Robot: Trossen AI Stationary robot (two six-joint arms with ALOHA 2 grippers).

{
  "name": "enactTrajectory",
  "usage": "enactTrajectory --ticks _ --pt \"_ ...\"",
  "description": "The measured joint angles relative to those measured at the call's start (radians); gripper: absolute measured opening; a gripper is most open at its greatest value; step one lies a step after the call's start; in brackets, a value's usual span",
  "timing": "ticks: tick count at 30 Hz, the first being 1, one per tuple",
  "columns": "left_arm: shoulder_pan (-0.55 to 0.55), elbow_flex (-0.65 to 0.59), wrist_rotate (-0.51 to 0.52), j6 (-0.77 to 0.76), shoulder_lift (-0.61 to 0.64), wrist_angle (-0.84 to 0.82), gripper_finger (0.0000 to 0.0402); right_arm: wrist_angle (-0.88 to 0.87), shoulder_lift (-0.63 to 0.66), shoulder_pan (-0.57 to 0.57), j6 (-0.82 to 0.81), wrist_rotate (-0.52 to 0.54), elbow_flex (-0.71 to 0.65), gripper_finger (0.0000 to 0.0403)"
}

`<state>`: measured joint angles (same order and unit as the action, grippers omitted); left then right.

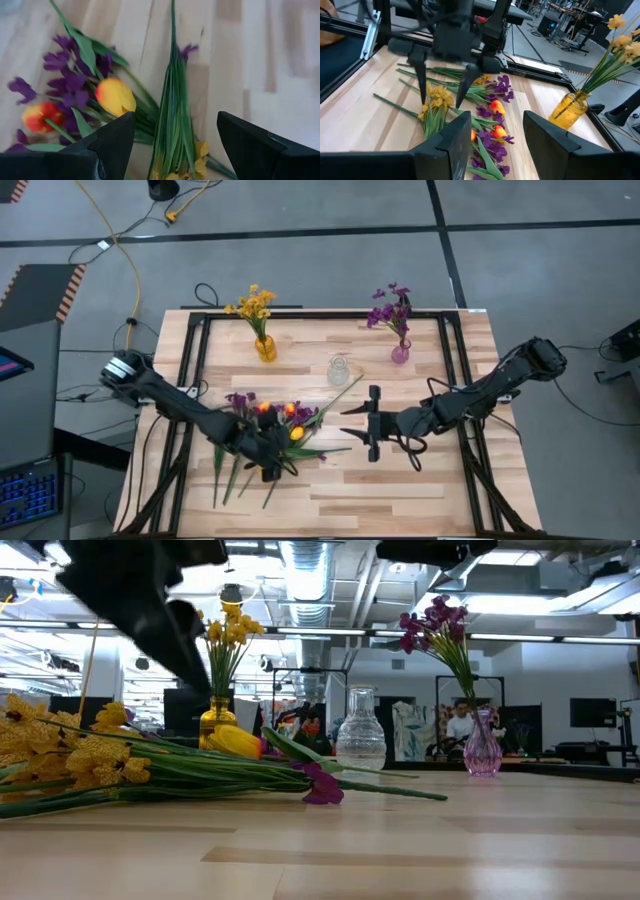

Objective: Sort flowers into vase by color
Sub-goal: Put the yellow flowers into the yellow vase

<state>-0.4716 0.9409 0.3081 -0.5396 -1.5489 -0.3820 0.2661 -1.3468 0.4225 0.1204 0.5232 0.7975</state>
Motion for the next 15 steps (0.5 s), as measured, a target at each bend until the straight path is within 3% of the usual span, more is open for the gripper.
enactTrajectory --ticks 15 --pt "-0.026 0.000 -0.014 -0.021 -0.155 0.053 0.0270 -0.004 0.000 0.000 0.001 0.000 0.000 0.0205"
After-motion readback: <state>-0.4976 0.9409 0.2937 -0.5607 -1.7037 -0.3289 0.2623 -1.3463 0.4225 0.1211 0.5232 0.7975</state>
